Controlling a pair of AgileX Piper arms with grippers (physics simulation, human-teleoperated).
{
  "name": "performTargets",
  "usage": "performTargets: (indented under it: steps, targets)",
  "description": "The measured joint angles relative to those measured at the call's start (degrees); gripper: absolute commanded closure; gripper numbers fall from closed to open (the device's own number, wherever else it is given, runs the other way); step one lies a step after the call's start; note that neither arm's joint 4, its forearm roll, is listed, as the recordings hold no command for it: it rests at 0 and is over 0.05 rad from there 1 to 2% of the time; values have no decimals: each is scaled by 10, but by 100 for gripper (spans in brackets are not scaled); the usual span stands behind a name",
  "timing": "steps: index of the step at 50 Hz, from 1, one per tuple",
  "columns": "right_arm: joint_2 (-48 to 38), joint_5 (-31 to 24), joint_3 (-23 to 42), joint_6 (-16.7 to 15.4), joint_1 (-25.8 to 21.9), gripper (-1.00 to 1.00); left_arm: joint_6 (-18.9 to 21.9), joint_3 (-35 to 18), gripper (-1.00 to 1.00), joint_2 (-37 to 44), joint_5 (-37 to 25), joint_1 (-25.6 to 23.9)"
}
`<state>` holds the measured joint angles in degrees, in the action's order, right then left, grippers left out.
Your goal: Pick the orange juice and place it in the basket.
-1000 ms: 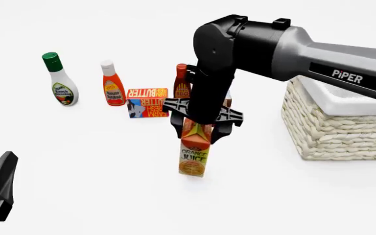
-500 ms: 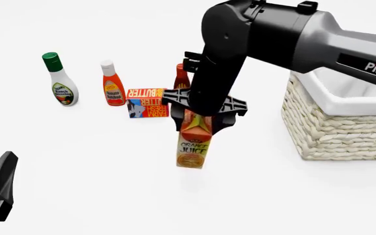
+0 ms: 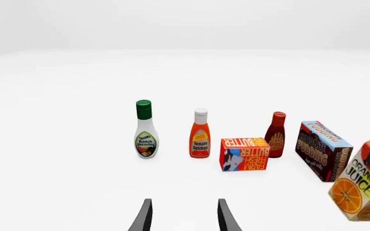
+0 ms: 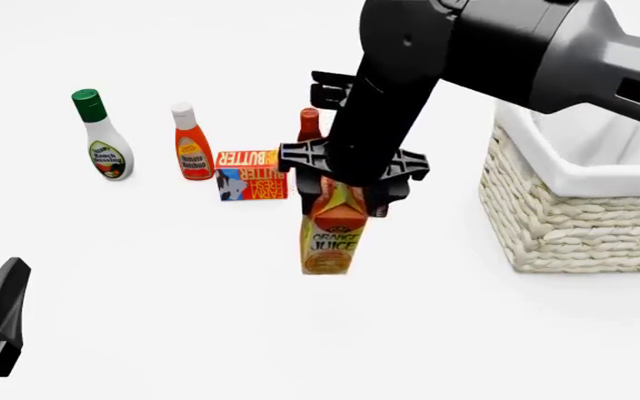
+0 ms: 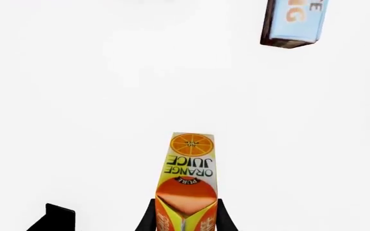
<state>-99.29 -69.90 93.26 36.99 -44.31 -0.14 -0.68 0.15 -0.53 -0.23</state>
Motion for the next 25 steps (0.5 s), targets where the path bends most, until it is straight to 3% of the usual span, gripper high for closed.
performTargets:
  steps: [25]
  targets:
    - [38, 0, 13, -103, 51, 100, 0, 0, -100, 0, 0, 0]
